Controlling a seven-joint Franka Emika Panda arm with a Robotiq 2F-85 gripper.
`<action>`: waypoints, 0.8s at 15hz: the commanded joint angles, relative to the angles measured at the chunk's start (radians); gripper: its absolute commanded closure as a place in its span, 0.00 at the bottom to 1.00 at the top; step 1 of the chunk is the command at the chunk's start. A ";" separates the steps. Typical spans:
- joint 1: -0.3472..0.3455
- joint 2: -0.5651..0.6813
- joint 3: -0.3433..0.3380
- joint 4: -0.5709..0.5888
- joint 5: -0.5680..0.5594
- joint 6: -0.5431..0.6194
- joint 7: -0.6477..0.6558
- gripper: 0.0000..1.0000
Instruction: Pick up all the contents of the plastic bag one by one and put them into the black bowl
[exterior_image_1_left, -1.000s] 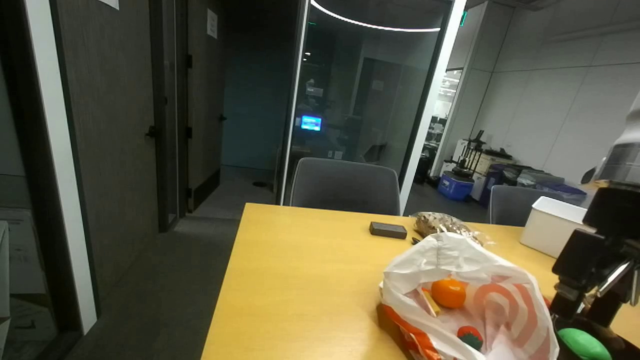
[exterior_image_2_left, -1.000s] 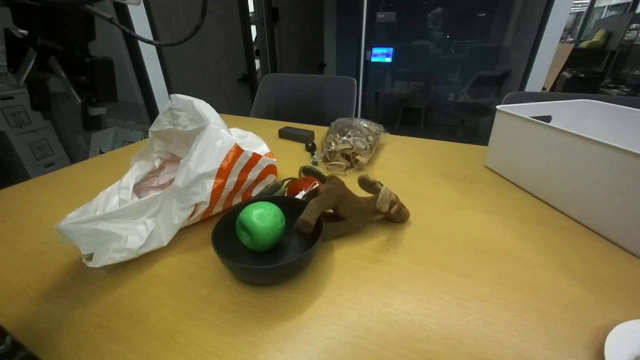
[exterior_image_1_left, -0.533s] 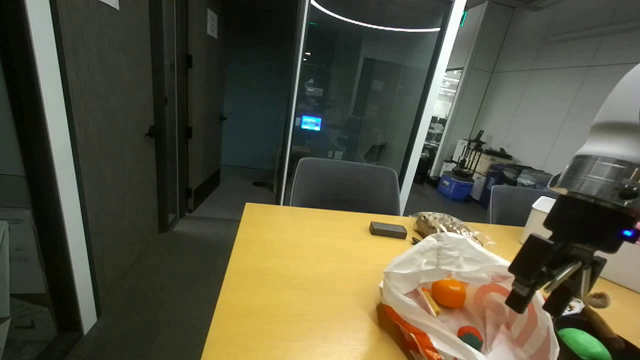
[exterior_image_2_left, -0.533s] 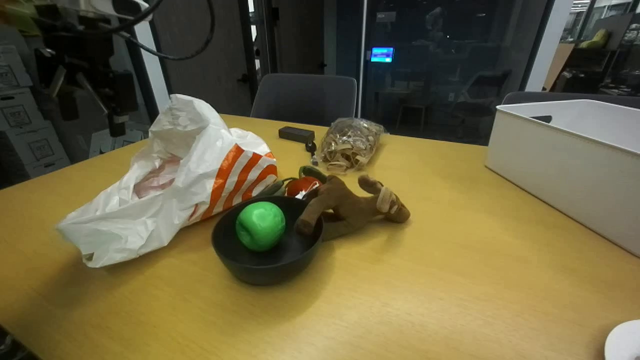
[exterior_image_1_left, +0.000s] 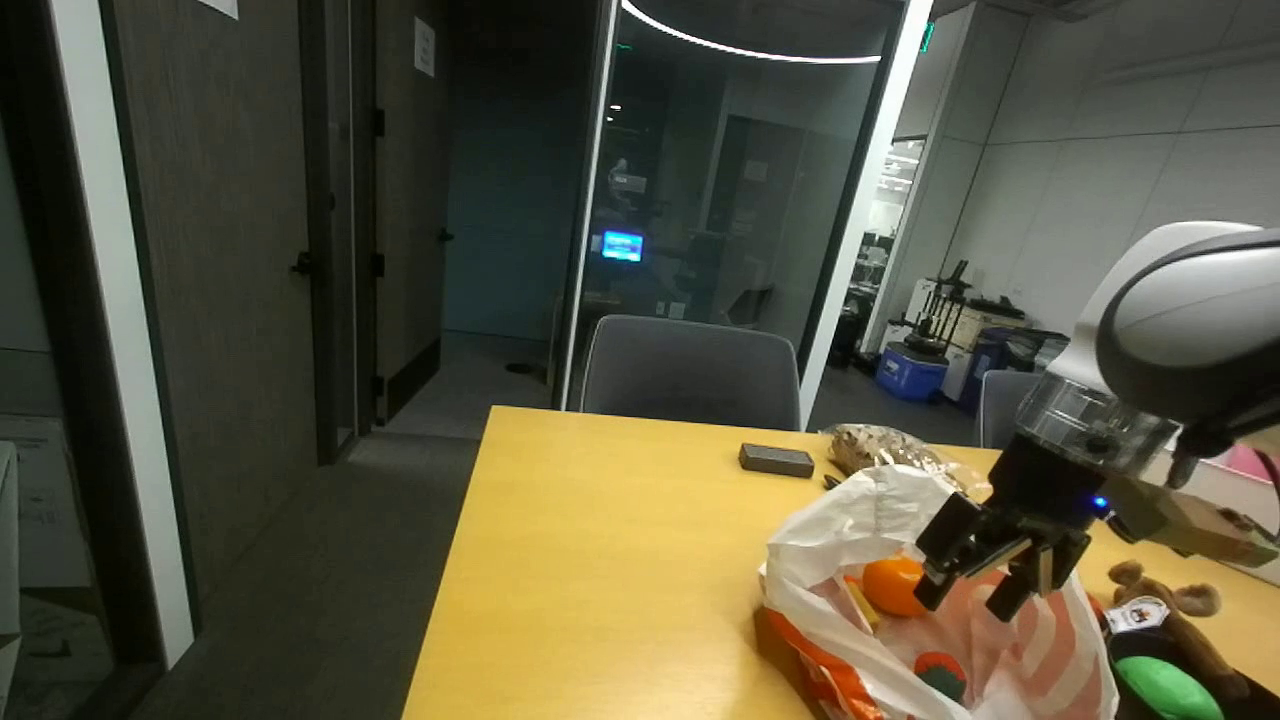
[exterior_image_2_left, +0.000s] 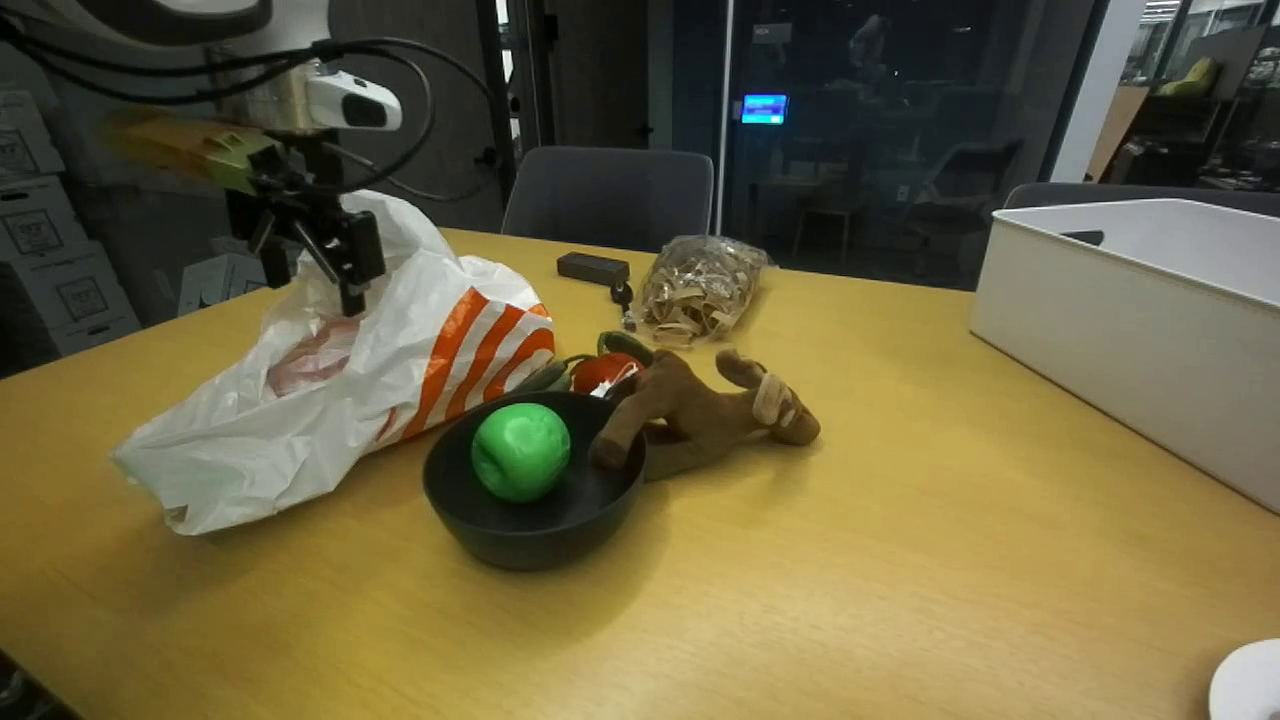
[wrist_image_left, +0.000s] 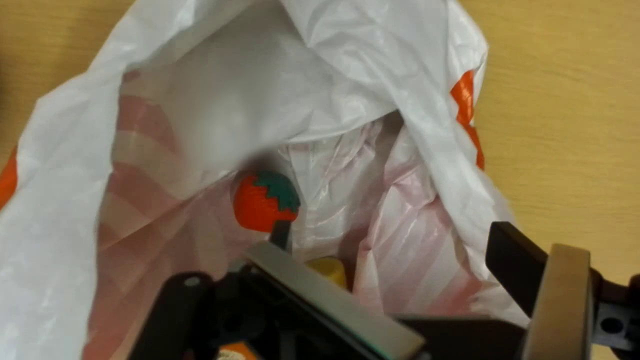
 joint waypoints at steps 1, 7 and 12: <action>-0.036 0.114 0.022 0.069 -0.098 0.090 0.063 0.00; -0.037 0.232 0.037 0.123 -0.279 0.171 0.259 0.00; -0.025 0.281 0.026 0.149 -0.461 0.215 0.445 0.00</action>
